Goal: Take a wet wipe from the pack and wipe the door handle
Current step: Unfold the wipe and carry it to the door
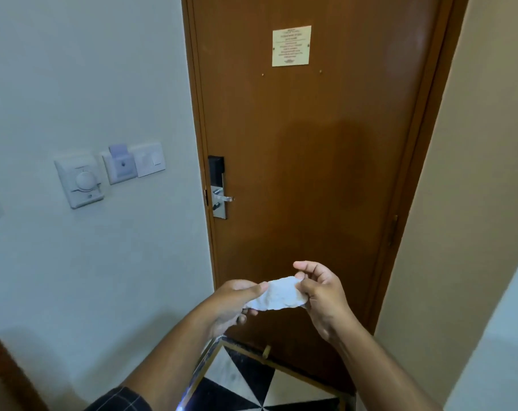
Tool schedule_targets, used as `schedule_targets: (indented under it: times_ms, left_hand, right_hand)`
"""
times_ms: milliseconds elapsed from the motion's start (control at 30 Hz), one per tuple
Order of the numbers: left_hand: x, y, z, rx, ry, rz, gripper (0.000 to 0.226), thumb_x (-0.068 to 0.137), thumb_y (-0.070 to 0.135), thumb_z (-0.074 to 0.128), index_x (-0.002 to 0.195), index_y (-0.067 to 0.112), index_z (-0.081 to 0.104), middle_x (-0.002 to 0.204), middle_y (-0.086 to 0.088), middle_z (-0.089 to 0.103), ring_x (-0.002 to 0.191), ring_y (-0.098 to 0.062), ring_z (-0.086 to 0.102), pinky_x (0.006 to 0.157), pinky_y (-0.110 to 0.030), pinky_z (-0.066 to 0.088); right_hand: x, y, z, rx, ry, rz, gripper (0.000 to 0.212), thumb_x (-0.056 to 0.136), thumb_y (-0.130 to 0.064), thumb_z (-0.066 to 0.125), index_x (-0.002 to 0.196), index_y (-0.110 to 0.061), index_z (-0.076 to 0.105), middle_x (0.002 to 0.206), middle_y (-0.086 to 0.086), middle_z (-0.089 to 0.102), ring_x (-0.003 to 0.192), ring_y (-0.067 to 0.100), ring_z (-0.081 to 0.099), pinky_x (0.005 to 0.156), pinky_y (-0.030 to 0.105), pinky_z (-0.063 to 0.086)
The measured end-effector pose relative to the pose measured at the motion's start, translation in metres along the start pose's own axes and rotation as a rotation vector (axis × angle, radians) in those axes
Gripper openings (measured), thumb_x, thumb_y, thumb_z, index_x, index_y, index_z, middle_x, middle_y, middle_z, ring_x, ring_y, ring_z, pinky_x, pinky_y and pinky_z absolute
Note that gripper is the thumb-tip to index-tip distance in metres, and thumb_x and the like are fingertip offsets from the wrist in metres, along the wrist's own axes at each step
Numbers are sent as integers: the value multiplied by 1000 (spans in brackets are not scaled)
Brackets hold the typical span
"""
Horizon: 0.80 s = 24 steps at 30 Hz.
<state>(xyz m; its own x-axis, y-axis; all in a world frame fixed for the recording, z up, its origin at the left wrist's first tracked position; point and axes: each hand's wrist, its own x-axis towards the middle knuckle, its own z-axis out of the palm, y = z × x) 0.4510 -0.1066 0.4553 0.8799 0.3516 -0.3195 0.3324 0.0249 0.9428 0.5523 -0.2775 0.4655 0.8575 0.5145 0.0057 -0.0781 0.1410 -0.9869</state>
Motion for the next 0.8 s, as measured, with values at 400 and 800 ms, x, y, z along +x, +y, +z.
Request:
schedule_targets:
  times_ms: [400, 800]
  left_hand:
    - [137, 52, -79, -399, 32, 139, 6, 85, 12, 75, 87, 16, 79, 107, -14, 72, 101, -26, 62, 59, -22, 52]
    - [246, 75, -132, -132, 748, 243, 16, 89, 5, 67, 89, 20, 66, 90, -2, 72, 77, -18, 70, 54, -23, 52]
  right_hand:
    - [162, 15, 49, -299, 121, -122, 38, 84, 12, 50, 89, -21, 67, 96, 1, 63, 89, 16, 62, 49, 21, 52]
    - [272, 45, 88, -486, 54, -252, 43, 83, 15, 51, 88, -25, 63, 100, -6, 59, 93, 7, 59, 56, 9, 50]
